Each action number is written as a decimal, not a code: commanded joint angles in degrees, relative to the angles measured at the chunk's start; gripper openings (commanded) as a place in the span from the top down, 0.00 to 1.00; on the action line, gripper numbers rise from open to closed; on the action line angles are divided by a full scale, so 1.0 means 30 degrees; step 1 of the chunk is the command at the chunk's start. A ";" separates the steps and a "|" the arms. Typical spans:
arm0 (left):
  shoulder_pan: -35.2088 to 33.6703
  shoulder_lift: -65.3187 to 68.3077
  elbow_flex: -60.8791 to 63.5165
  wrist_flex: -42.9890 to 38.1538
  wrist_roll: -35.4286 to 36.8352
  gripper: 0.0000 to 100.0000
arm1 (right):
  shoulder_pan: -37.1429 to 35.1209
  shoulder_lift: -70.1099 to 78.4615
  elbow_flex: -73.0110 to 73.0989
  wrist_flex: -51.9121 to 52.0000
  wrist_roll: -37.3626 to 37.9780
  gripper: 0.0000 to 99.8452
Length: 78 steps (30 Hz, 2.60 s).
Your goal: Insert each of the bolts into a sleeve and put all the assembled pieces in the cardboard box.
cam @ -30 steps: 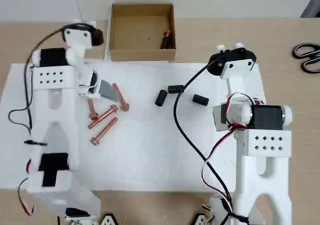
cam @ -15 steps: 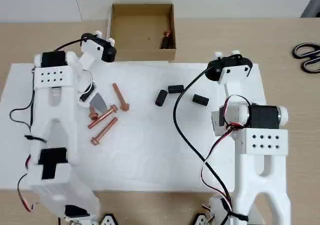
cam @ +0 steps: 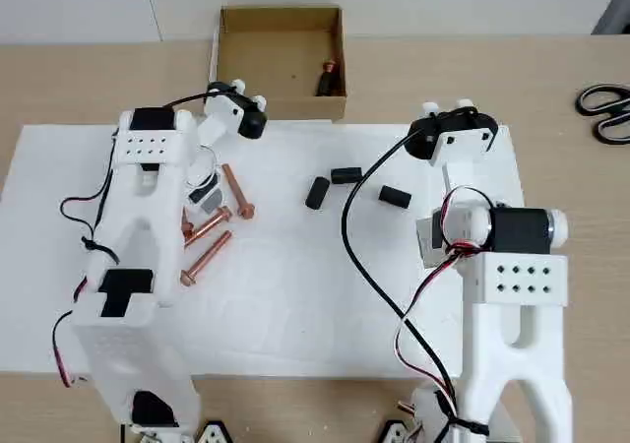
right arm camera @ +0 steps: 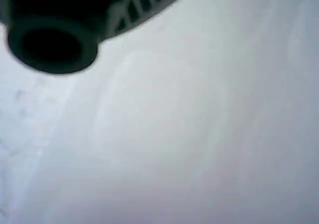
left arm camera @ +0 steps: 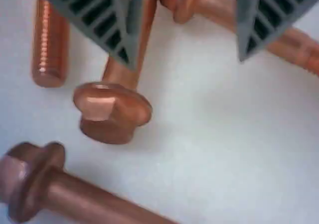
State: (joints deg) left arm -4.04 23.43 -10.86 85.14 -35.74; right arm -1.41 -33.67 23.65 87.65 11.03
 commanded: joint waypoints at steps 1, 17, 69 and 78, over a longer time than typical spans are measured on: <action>0.0147 -0.0176 -0.0073 -0.0029 -0.0381 0.88 | 0.0132 -0.0659 -0.0147 -0.0366 0.0264 1.00; 0.0762 0.0645 0.0015 0.0498 -0.1201 0.88 | 0.0103 -0.0513 -0.0088 -0.0630 0.0264 1.00; 0.0938 -1.0813 -0.6022 0.5040 0.9993 0.99 | -0.0777 -0.0689 -0.0088 -0.0513 0.0264 1.00; 0.2960 -1.6615 0.0308 0.3751 1.1516 0.99 | -0.3883 -0.5905 -0.0088 -0.0103 0.0117 1.00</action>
State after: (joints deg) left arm 2.99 -21.41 -14.37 99.21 -4.44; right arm -10.73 -43.69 23.65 87.82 11.03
